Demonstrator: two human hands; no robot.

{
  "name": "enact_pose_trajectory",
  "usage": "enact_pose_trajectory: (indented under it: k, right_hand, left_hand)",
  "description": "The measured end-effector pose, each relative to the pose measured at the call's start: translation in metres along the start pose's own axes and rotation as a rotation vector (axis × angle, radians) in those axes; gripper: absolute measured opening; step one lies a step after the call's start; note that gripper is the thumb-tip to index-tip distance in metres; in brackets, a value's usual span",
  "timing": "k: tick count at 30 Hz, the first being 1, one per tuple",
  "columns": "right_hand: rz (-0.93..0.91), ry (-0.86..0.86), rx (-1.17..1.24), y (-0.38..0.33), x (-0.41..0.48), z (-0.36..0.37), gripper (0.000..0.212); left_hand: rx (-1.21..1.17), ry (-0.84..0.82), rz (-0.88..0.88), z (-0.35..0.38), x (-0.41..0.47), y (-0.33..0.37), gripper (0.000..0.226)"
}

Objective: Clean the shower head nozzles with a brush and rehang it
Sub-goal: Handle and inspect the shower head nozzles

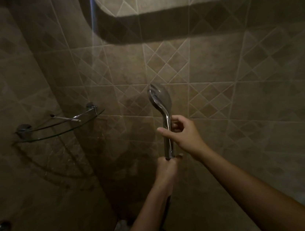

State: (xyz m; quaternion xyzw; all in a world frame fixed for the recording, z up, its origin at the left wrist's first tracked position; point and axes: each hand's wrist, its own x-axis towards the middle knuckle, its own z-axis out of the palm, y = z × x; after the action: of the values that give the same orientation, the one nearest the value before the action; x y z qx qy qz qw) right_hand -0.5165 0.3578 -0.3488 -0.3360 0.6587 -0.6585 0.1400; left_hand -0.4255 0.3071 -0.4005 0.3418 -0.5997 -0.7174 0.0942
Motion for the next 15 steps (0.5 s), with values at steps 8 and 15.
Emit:
enact_pose_trajectory:
  k: [8,15]
  right_hand:
    - [0.083,-0.127,0.004,-0.009,0.003,-0.005,0.030]
    - [-0.026,-0.057,-0.139,-0.018,0.001,-0.007,0.031]
  left_hand:
    - [0.042,0.008,0.035,-0.003,-0.004,0.001,0.005]
    - [-0.002,0.042,-0.003,0.005,-0.005,0.006,0.042]
